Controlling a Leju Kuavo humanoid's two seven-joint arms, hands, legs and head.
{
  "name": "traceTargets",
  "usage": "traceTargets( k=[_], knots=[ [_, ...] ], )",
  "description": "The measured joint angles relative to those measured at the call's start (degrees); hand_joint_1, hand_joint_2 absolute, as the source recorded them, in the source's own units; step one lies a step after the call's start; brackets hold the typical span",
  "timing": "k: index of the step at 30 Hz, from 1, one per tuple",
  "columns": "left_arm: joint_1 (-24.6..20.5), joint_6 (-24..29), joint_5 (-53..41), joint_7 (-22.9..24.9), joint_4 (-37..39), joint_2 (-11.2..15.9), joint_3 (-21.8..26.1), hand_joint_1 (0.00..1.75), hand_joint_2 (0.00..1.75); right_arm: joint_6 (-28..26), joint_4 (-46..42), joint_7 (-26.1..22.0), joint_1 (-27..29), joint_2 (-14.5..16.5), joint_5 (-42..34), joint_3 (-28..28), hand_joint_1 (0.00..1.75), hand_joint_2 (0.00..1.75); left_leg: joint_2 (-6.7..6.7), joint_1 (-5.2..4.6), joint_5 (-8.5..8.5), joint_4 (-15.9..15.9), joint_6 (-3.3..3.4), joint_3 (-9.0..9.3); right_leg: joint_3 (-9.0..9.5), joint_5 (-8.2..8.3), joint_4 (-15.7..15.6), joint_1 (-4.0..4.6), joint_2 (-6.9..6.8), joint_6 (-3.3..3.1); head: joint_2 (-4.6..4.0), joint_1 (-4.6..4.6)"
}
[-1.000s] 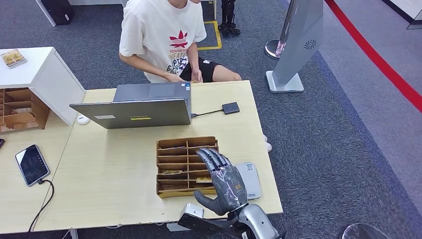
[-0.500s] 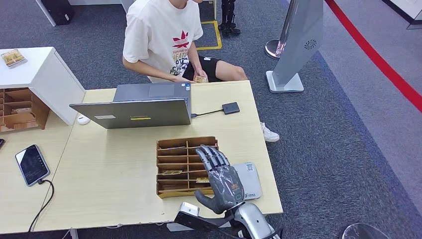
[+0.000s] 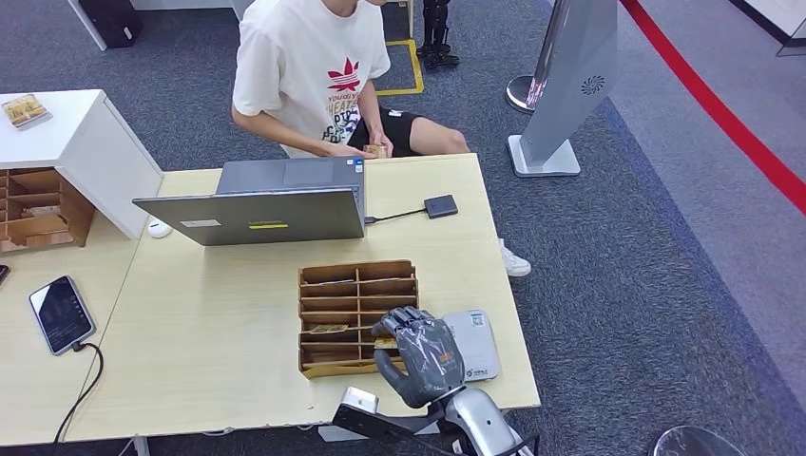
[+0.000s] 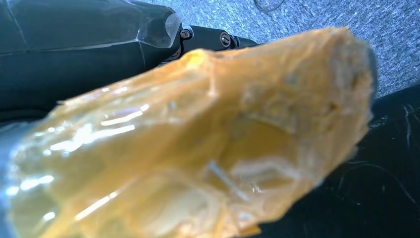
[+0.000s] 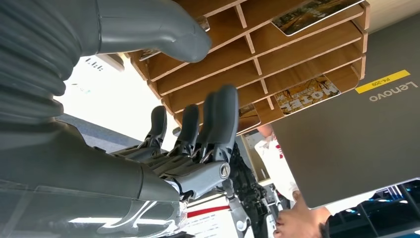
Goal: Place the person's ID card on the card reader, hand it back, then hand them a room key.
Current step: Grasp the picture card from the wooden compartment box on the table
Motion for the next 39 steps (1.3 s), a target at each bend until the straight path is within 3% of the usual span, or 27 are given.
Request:
traceTargets(
  k=[8,14,27,39],
  knots=[
    [-0.06,-0.04,-0.02,0.02,0.0,0.01,0.0,0.0,0.0,0.0,0.3,0.01,-0.07,0.21,0.05,0.06,0.96,1.75,0.0,0.0,0.0,0.0,0.0,0.0,0.0,0.0,0.0,0.0,0.0,0.0,0.0,0.0],
    [-0.1,-0.22,-0.22,0.11,0.0,0.0,0.0,0.0,0.0,0.0,0.51,0.08,-0.08,0.21,0.24,0.15,0.61,1.75,0.0,0.0,0.0,0.0,0.0,0.0,0.0,0.0,0.0,0.0,0.0,0.0,0.0,0.01],
    [-0.13,-0.43,-0.51,0.2,0.0,0.01,-0.01,0.0,0.0,0.1,-0.11,0.13,0.01,0.21,0.14,0.38,0.29,1.75,0.01,0.0,0.0,0.0,0.0,0.0,-0.01,0.0,0.0,0.0,0.0,0.0,0.0,0.0],
    [-0.14,-0.32,-0.96,0.2,0.0,0.02,-0.01,0.0,0.0,0.58,-1.11,-0.1,0.25,0.19,-0.57,0.67,0.28,1.75,0.02,0.0,0.0,0.0,0.0,0.0,-0.01,0.0,0.0,0.0,0.0,0.0,0.0,0.01]
  ],
)
